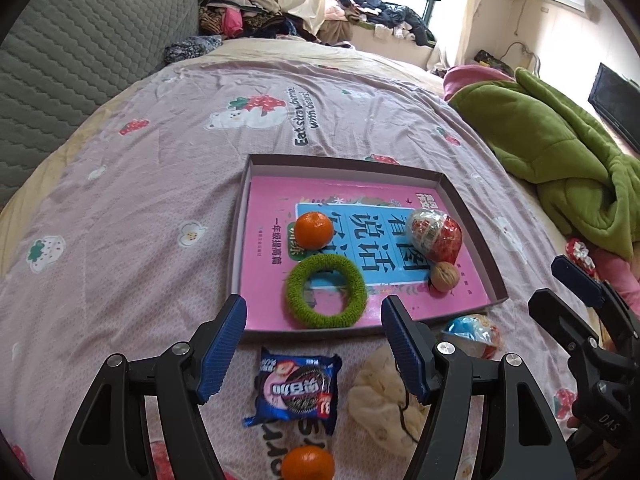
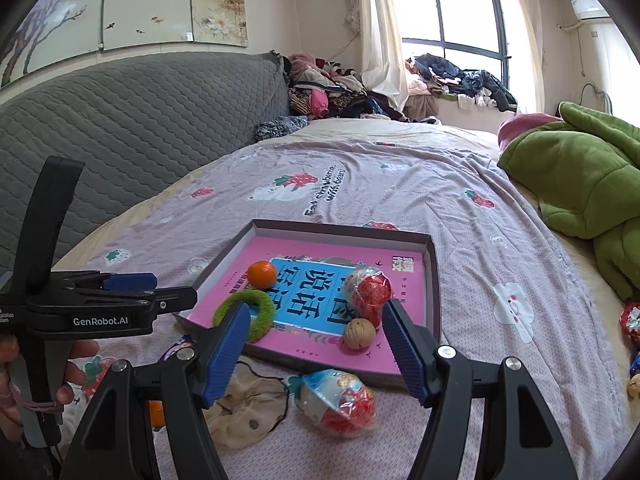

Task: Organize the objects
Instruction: 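Withdraw both grippers from the box back toward the remaining items, then move the left gripper to the second mandarin while the right approaches the beige mesh cloth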

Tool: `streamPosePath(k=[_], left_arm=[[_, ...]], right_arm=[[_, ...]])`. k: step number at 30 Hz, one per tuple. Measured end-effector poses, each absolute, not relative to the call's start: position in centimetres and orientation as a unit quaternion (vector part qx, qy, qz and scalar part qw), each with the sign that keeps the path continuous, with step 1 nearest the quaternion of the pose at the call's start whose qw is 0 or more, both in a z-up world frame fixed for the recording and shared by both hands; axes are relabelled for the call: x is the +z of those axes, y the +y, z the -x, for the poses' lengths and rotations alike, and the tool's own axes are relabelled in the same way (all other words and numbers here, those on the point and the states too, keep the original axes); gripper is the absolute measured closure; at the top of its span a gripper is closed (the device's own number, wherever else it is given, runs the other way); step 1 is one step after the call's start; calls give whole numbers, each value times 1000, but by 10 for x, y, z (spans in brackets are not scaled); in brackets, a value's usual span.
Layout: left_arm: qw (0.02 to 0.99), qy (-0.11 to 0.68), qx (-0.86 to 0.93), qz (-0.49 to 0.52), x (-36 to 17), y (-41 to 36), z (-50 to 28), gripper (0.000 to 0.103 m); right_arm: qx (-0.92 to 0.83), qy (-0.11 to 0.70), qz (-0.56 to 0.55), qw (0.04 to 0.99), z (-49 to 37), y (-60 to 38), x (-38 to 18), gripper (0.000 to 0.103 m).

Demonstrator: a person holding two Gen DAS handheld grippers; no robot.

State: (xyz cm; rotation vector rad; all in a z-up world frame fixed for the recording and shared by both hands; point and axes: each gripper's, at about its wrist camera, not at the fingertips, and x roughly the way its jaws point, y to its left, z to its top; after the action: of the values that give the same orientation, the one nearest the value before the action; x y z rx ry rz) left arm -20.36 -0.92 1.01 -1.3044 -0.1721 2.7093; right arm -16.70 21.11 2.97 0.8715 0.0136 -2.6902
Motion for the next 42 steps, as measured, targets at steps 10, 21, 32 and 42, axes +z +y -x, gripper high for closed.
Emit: streamPosePath(k=[10, 21, 32, 42], left_arm=[[69, -54, 908, 411, 29, -13, 173, 32], [66, -33, 912, 403, 29, -12, 145, 32], [56, -26, 908, 415, 12, -21, 122, 32], [58, -21, 901, 430, -7, -23, 109, 32]], right_arm=[[-943, 11, -292, 158, 142, 209, 42, 35], [-942, 27, -286, 172, 117, 200, 47, 35], [-937, 34, -294, 184, 104, 190, 42, 35], [-931, 48, -303, 196, 96, 179, 35, 35]])
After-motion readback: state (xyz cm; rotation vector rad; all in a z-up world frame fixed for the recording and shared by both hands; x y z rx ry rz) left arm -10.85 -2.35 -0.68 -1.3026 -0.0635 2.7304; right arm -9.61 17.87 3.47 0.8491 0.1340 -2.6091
